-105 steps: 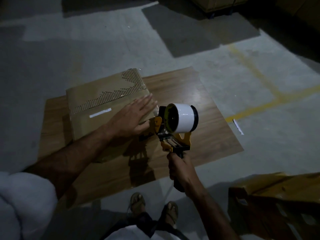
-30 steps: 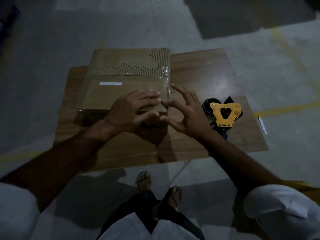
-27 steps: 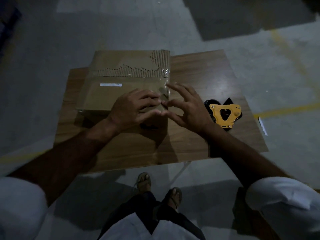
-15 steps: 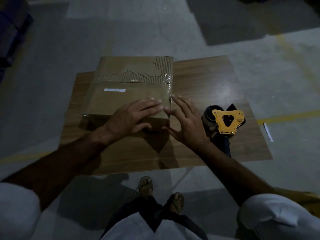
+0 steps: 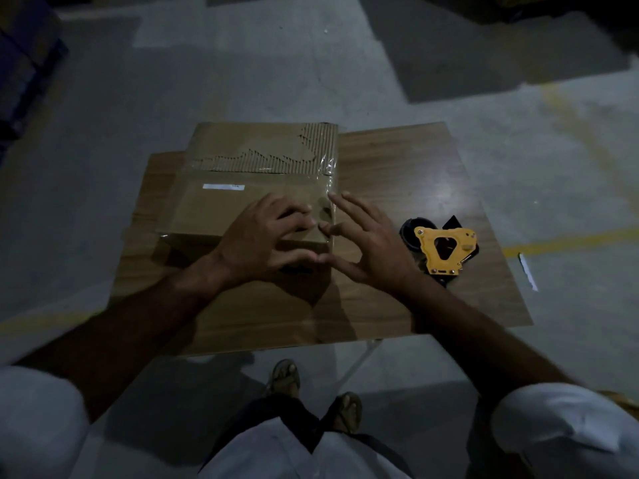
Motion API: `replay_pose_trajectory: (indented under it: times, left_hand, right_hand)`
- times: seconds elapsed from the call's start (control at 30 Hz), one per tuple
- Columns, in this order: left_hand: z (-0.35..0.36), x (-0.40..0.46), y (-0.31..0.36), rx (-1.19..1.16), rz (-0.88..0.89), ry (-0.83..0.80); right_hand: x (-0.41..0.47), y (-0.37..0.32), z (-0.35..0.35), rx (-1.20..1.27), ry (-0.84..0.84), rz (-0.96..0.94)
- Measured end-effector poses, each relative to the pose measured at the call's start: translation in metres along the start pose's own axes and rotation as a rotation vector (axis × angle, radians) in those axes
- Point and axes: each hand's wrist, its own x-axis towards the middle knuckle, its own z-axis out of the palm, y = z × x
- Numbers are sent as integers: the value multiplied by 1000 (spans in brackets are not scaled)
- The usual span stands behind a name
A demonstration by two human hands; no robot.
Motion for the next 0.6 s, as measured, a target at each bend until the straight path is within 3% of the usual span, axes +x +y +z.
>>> replay_pose_trajectory:
  times: [0.13,0.23,0.4,0.6]
  left_hand:
    - [15,4,7,10,-51,129]
    - [27,-4,8,47,-66,167]
    - [29,-9,13,128,-77,133]
    - [19,2,8,15,-96,113]
  right_hand:
    - [19,24,-12,-66,-69,-175]
    - [12,28,2,-64,-28,-192]
    - [-7,20,16,-76,-28,-108]
    - [23,31,-5,-51,-58,-257]
